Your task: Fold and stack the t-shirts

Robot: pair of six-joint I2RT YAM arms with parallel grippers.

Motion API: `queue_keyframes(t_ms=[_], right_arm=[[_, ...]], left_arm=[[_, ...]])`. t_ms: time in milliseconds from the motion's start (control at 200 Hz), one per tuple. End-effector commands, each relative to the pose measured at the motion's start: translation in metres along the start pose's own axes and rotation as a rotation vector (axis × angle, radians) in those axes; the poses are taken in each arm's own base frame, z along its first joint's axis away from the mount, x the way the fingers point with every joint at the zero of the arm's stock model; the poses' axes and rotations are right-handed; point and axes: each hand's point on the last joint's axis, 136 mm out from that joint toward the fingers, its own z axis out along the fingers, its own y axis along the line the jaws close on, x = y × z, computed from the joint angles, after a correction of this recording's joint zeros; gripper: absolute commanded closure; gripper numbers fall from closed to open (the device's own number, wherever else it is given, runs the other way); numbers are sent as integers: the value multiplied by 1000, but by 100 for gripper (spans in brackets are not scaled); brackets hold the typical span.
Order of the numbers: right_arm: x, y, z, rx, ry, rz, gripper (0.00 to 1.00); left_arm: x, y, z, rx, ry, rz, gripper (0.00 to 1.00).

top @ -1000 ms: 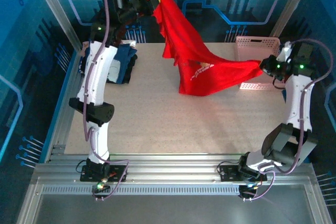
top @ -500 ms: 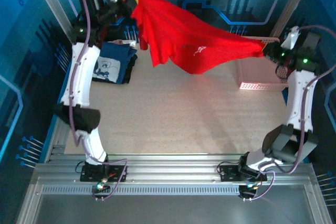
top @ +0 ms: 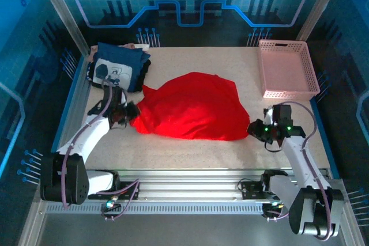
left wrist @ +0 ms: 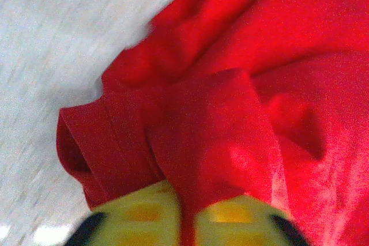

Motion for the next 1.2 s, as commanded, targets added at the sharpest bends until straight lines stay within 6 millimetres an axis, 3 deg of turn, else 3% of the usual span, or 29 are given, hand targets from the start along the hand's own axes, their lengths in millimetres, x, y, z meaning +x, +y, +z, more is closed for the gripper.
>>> queue_keyframes(t_ms=[0,65,185,315,480,670,890,1020,1125,1196], right_arm=[[9,-15,-5,76,-12,72,58],[17,-22,-11,114,4,111,41],[17,-24,-25,135,-31,154,28],[19,-37,-36,199,-5,229,26],[20,-58,-22,249,95,353,29],[5,-70,0,202,74,453,36],[2,-87,22,218,78,519,46],[-8,-89,34,194,70,559,60],[-18,-87,35,190,66,562,84],[-24,-84,29,184,47,550,91]], left_arm=[[4,18,-4,-58,-36,-100,64],[10,26,-4,-88,-26,-133,47],[8,27,-11,-107,-37,-149,32],[5,18,-22,-97,-19,-168,24],[10,13,-29,-86,16,-194,22],[19,15,-29,-75,36,-193,22],[28,13,-31,-55,60,-199,22],[32,15,-34,-64,74,-201,22],[40,19,-37,-81,101,-210,23],[48,27,-42,-127,131,-223,23]])
